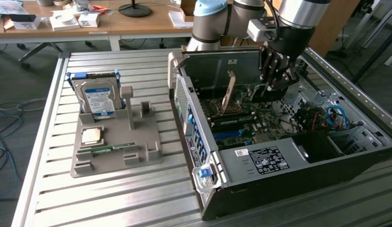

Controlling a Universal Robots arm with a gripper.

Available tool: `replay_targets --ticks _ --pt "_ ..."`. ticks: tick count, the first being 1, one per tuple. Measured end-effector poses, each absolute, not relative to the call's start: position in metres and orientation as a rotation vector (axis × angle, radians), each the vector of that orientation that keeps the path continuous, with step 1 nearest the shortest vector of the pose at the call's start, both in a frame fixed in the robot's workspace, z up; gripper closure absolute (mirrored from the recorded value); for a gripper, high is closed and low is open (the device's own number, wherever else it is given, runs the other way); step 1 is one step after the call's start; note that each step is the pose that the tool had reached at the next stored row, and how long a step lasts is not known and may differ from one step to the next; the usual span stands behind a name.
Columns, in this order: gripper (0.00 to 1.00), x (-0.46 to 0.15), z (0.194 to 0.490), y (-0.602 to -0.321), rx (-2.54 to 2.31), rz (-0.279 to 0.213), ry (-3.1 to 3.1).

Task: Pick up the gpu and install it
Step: 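Insert the gpu into the slot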

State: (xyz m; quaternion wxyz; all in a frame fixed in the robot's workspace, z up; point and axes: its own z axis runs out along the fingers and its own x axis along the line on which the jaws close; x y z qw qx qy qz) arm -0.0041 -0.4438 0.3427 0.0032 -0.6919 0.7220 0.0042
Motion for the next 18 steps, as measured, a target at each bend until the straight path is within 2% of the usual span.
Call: replay_targets --ticks 18 --pt "0.73 -0.0041 0.3396 -0.4438 -2.169 0.013 2.264"
